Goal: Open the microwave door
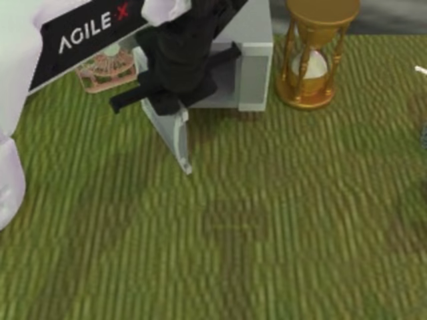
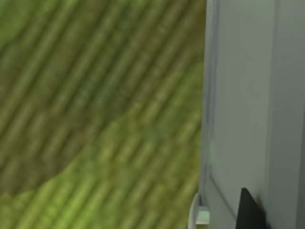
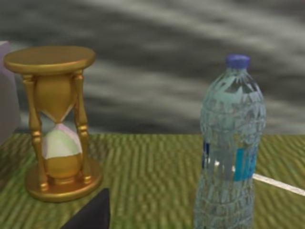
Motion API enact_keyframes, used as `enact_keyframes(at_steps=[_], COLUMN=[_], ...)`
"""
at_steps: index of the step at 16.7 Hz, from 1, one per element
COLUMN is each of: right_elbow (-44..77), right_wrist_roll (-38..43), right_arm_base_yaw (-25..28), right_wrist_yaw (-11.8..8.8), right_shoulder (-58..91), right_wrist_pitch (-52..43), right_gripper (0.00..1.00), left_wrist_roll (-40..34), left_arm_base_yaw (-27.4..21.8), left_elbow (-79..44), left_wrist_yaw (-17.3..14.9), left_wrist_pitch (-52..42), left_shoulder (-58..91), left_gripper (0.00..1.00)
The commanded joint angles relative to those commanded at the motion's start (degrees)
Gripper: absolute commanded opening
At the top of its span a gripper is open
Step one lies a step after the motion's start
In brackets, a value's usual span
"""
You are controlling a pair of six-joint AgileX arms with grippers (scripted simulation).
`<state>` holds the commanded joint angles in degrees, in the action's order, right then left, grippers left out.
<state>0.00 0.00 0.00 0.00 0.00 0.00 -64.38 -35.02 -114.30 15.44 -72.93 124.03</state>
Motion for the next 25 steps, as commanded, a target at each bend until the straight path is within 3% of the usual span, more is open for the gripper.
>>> enact_keyframes(at_steps=[7,19,25], right_elbow=[0.0,0.0,0.0], right_wrist_roll=[0.0,0.0,0.0], right_arm_base_yaw=[0.0,0.0,0.0], right_wrist_yaw=[0.0,0.0,0.0], right_shoulder=[0.0,0.0,0.0], right_wrist_pitch=[0.0,0.0,0.0], right_gripper=[1.0,1.0,1.0], left_wrist_roll=[0.4,4.7,4.8], left_arm_base_yaw=[0.1,5.0,4.8], left_elbow=[-1.4,-24.2,-24.7], left_wrist_yaw=[-1.1,-15.3,-15.6], left_wrist_pitch=[-1.7,-20.6,-20.7], left_shoulder=[1.0,10.8,11.3], left_gripper=[0.0,0.0,0.0])
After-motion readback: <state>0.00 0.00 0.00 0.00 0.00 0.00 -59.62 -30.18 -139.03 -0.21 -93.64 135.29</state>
